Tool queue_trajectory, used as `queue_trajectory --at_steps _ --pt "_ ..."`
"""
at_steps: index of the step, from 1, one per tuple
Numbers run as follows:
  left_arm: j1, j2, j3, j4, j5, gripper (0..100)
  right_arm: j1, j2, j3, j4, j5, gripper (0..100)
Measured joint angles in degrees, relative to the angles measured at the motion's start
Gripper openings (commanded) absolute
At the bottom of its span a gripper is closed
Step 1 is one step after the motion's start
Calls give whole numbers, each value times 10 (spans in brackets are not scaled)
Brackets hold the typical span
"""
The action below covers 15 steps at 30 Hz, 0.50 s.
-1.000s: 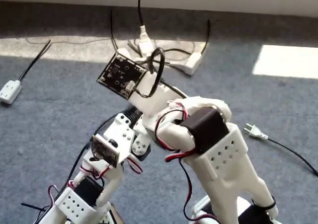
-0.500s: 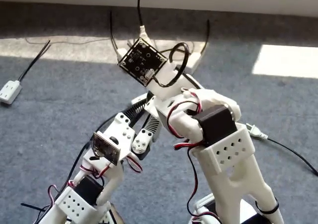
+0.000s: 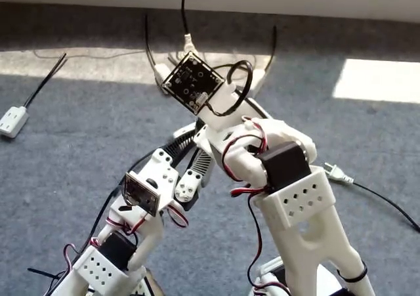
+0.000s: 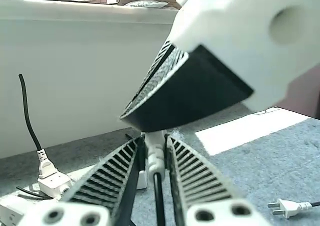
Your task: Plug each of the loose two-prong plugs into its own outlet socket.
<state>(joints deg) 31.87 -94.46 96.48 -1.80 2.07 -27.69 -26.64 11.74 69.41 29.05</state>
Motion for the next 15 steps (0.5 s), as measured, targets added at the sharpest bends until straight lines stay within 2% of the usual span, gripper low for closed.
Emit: queue_trajectory --at_steps 5,8,15 --pt "-1 0 0 0 0 6 4 0 -2 -3 -4 8" --pt "-1 0 0 0 0 6 16 3 -7 -3 -24 8" --pt "-7 -3 0 0 -1 6 55 3 -17 -9 -20 8"
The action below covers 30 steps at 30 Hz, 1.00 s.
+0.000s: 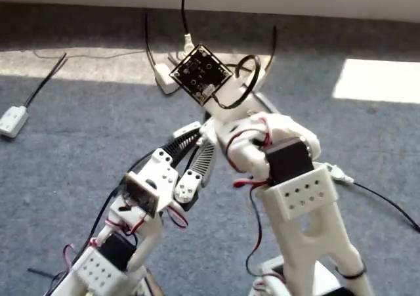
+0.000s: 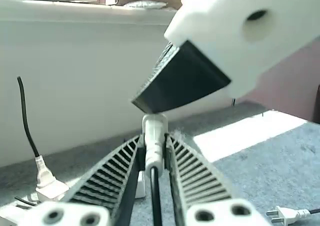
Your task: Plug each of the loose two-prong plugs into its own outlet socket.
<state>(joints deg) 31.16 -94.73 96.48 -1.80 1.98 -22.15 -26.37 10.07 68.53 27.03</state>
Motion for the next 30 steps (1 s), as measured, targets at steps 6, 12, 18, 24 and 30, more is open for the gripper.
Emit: queue_trajectory --at_steps 6,12,18,24,30 --pt "-4 0 0 0 -1 6 44 5 -20 6 -15 8" --pt "-3 0 0 4 -1 6 102 1 -94 45 -67 8" --pt "-38 0 -4 81 -1 6 194 1 -91 48 -126 8" --pt "-69 44 -79 181 -1 6 261 1 17 48 -171 8" --pt "-118 269 -239 210 -1 7 267 2 168 22 -205 8"
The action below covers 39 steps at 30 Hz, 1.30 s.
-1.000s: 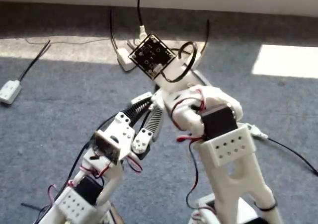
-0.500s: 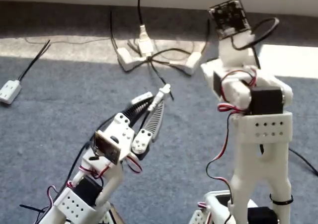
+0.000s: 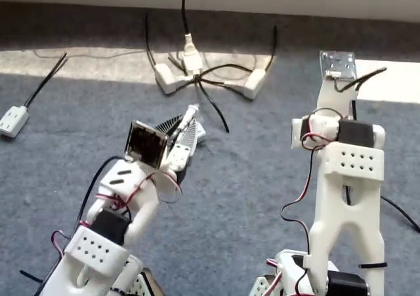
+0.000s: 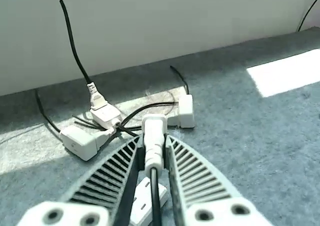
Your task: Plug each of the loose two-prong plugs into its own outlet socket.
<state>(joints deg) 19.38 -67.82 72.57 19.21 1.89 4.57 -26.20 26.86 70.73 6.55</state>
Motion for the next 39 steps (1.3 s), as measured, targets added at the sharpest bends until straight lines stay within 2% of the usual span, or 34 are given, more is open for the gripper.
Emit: queue_trajectory --at_steps 3,8,14,21,29,37,39 --pt "-25 160 -116 41 -3 7 -3 0 78 -47 -26 8" --pt "-27 411 -340 163 -76 7 -1 0 212 -158 -84 8" --pt "-30 576 -581 335 -68 7 -1 0 331 -293 -121 8" --pt "-33 705 -747 462 66 7 -3 -1 370 -356 -123 9" --pt "-32 851 -840 537 287 7 -3 -1 370 -360 -123 9" --pt "-30 869 -876 643 526 7 -2 -1 370 -360 -127 9" --pt "-32 870 -876 647 556 7 -3 -1 370 -360 -127 9"
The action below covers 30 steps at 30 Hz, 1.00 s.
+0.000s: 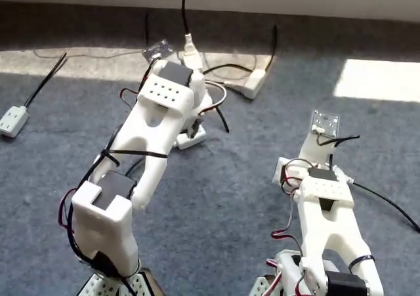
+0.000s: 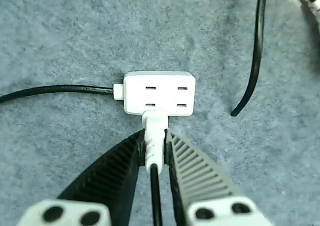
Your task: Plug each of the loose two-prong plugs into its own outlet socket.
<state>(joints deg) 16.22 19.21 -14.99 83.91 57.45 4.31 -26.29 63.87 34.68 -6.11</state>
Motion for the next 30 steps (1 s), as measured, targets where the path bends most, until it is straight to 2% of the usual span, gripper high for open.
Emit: queue_trajectory --at_steps 3,9,18,30 --pt "0 0 0 -7 14 7 -10 0 0 0 0 9" --pt "1 0 28 -84 16 7 -14 0 0 0 0 9" --pt "1 0 77 -142 16 7 -14 0 21 -23 0 9" --pt "4 -1 81 -147 8 7 -15 0 25 -27 0 9"
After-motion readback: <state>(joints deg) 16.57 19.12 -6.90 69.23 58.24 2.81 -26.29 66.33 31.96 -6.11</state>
